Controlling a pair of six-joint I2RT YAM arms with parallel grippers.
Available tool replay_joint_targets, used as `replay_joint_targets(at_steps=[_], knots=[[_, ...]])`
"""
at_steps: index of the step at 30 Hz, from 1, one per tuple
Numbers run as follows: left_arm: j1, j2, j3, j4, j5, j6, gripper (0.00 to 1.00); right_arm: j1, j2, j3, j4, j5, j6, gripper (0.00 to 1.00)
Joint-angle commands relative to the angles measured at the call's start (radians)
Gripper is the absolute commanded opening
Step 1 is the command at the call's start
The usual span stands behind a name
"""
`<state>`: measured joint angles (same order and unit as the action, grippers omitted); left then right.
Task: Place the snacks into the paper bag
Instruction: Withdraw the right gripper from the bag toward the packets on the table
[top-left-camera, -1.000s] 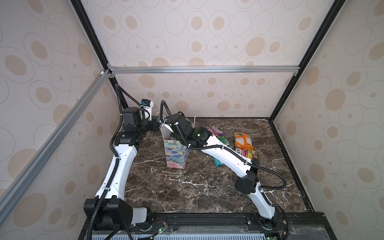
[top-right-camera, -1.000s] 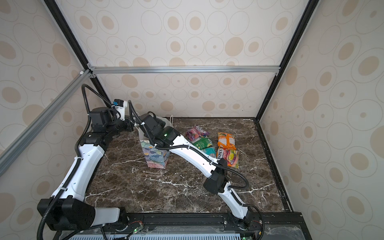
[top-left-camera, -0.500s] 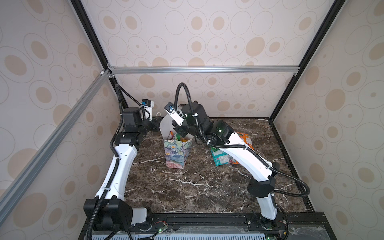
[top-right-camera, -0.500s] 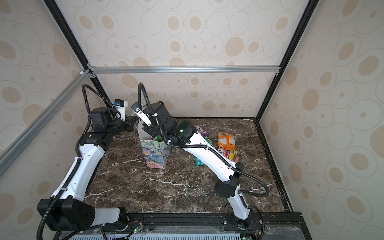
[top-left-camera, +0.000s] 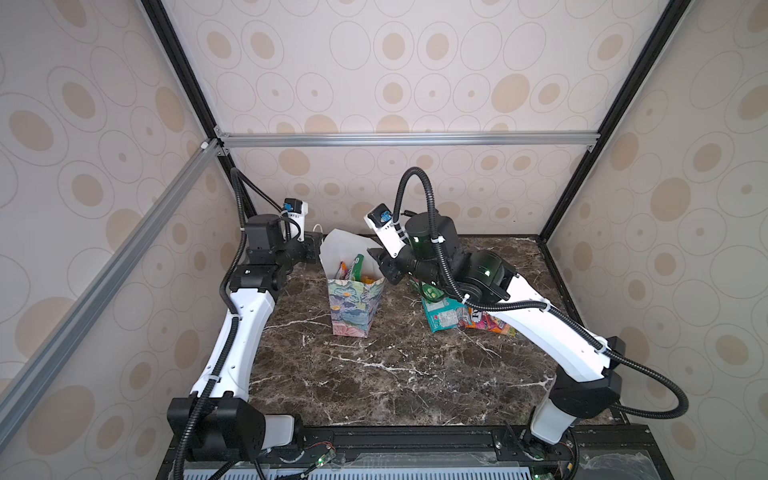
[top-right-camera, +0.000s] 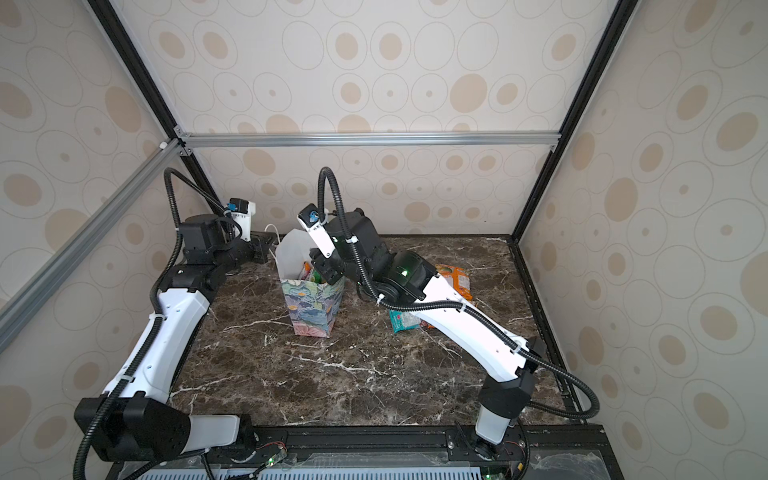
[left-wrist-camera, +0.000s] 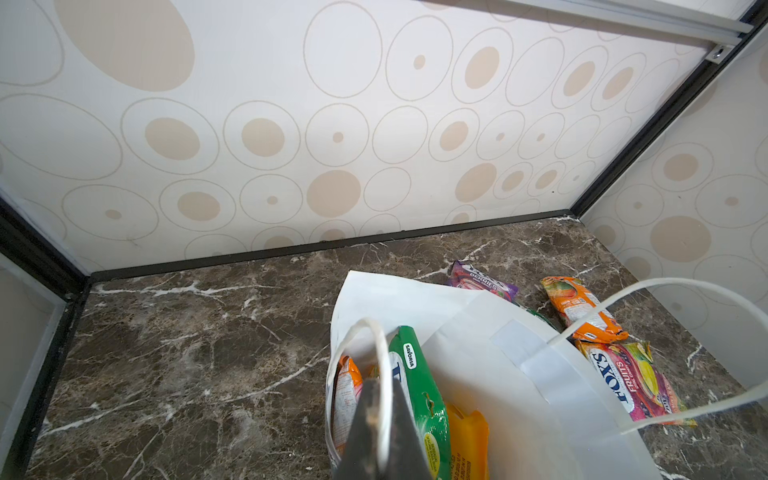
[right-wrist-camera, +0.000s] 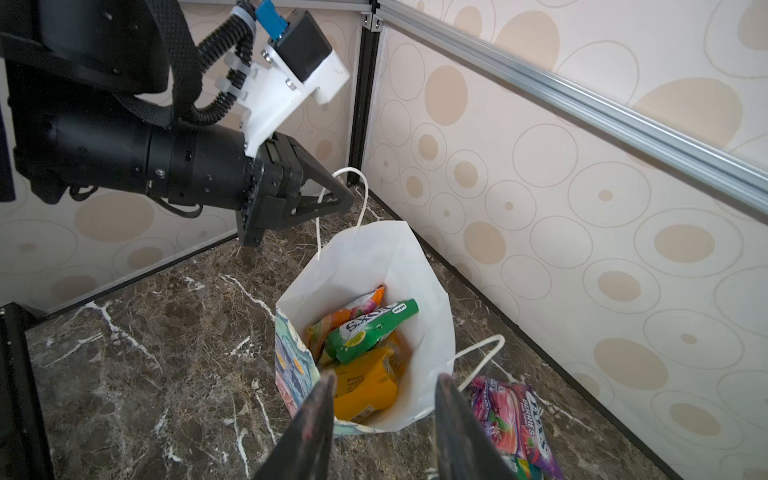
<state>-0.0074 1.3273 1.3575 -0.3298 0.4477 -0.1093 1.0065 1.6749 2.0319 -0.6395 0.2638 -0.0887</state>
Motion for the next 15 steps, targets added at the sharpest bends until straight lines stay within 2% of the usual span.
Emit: replay_joint_targets(at_steps=[1,6,10,15], knots=[[-0.004,-0.037,0.015,0.037,0.051,-0.007,0.02,-0.005,-0.098,-0.102,0.026,0.079,0.104,0.44],[-0.004,-0.057,-0.01,0.066,0.063,-0.014,0.04,-0.005,-0.274,-0.389,0.07,0.158,0.231,0.46],[-0.003,-0.038,0.0,0.057,0.093,-0.014,0.03,-0.014,-0.359,-0.501,0.004,0.273,0.324,0.47],[-0.003,-0.028,-0.004,0.059,0.077,-0.011,0.03,-0.093,-0.471,-0.654,-0.025,0.278,0.432,0.48]])
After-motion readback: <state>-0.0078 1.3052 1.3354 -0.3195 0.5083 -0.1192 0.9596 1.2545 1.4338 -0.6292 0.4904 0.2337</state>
